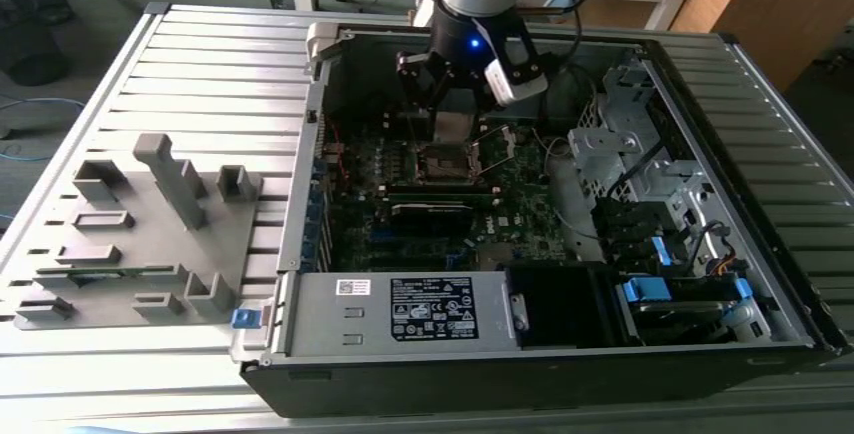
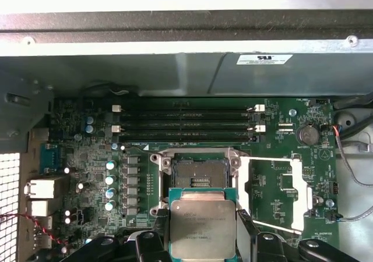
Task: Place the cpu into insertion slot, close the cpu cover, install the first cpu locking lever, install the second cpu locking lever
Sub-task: 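Place the cpu into insertion slot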
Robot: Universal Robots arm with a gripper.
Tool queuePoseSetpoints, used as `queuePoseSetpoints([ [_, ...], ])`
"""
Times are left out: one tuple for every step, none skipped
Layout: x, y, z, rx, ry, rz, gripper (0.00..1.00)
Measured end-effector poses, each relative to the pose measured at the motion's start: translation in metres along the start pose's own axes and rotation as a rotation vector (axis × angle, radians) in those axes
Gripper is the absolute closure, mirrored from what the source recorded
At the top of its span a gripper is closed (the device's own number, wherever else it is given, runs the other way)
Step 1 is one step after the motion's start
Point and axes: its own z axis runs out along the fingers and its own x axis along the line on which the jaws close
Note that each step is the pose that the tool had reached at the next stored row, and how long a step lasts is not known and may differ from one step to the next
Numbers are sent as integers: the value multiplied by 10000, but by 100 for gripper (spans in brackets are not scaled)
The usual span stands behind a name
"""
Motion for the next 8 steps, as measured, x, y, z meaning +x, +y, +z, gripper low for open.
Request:
queuePoseSetpoints([
  [0, -1, 12, -1, -1, 0, 46],
  [0, -2, 24, 0, -1, 0, 46],
  [1, -3, 36, 1, -1, 0, 46],
  [1, -4, 46, 0, -1, 0, 46],
  [3, -4, 52, 1, -1, 1, 46],
  [6, -5, 52, 3, 0, 3, 46],
  [8, -4, 53, 4, 1, 2, 46],
  [10, -2, 56, 1, -1, 1, 46],
])
